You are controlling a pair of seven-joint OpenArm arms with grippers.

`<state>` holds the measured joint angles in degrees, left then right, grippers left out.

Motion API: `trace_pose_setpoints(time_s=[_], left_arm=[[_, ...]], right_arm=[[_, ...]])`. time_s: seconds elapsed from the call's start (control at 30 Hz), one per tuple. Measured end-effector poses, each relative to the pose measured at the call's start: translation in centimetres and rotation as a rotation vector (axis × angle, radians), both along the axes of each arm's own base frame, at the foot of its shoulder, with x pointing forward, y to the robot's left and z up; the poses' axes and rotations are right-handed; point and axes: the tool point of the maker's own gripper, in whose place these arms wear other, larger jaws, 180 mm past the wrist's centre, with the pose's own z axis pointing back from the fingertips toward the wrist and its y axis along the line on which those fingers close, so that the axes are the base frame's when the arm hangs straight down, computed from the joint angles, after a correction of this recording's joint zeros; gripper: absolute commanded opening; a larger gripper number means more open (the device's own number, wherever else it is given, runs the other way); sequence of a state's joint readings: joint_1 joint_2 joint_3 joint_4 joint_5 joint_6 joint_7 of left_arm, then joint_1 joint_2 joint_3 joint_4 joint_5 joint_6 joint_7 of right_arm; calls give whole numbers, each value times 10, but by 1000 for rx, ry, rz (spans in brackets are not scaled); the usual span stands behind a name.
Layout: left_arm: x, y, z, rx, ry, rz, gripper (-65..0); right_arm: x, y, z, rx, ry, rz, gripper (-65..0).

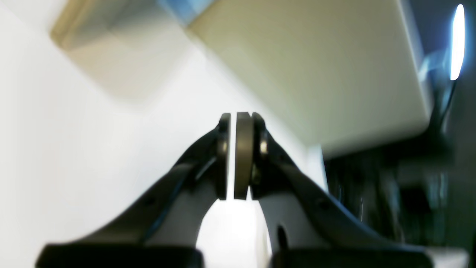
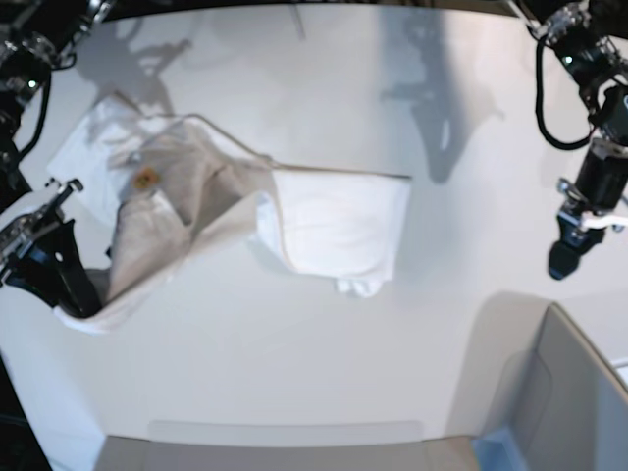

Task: Layout the t-shirt on the table in an organized manner, then fold the t-shirt properly
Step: 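Regrasp the shirt edge with the left gripper and pull it taut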

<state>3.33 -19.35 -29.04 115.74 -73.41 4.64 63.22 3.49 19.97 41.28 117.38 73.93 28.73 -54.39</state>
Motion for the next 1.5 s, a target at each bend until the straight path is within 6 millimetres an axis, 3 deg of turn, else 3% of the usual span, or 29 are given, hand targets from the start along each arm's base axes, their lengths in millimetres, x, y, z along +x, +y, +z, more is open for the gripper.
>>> trace_pose_setpoints(time_s=[0.07, 0.2, 0.27, 0.37, 0.5, 0.57, 0.73, 0.9, 1.03, 1.1, 1.23, 1.3, 1.5], left_arm=[[-4, -39, -20, -6, 84, -141, -515], [-11, -93, -56, 88, 190, -297, -393], [-14, -112, -79, 127, 274, -309, -355], [-10, -127, -114, 182, 403, -228, -352], [-9, -147, -157, 256, 525, -265, -352], [-8, -142, -177, 263, 580, -251, -352], [3, -119, -193, 299, 574, -163, -355], [0, -108, -185, 336, 540, -131, -361], [9, -121, -154, 325, 440, -160, -374], [16, -118, -150, 322, 427, -148, -374], [5, -98, -192, 330, 560, -109, -374], [5, -90, -199, 342, 562, -93, -374], [5, -90, -197, 348, 562, -109, -376]], right_arm=[[0, 0, -1, 5, 3, -4, -650], [1, -6, -21, -35, 61, -48, -650], [0, -8, -33, -55, 100, -62, -650], [-3, -8, -40, -56, 124, -62, -650], [-6, -15, -46, -60, 145, -88, -650], [-7, -23, -44, -62, 137, -113, -650], [-10, -37, -40, -99, 133, -148, -650], [-12, -46, -43, -113, 149, -173, -650], [-12, -46, -43, -109, 146, -173, -650], [-12, -46, -43, -110, 147, -174, -650], [-12, -46, -42, -107, 145, -171, -650], [-12, -46, -42, -108, 145, -172, -650], [-12, -47, -42, -108, 146, -175, -650]])
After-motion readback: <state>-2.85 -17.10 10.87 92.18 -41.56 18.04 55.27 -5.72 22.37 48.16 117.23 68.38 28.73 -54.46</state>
